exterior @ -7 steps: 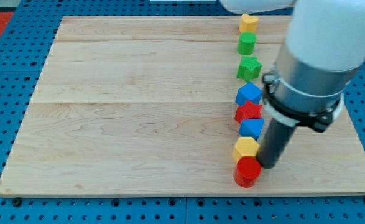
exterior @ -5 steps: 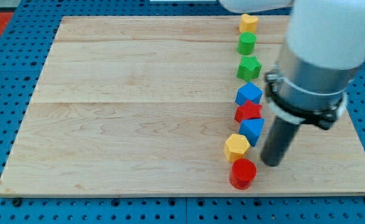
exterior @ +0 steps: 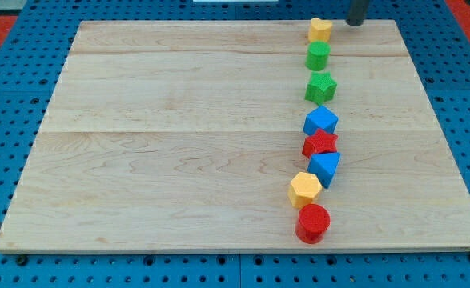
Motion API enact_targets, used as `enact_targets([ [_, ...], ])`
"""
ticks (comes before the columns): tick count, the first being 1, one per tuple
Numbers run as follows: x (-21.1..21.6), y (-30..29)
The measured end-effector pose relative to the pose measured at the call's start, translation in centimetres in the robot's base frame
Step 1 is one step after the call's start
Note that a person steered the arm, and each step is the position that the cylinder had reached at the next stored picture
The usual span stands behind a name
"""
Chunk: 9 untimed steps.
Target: Move the yellow heart towards the center
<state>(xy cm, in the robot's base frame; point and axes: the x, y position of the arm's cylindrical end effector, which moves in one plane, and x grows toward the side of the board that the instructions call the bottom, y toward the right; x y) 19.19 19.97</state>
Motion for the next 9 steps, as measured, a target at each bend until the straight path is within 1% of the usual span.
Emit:
enact_targets([
  [1,4.9,-5.1],
  [2,6.6,-11.3],
  [3,6.4,-13.5],
  [4,4.6,-11.8],
  [5,7.5,-17.7],
  [6,12.5,-23.3],
  [7,11.6,-22.3],
  [8,8.7,-22.9],
  [9,9.3,-26.0],
])
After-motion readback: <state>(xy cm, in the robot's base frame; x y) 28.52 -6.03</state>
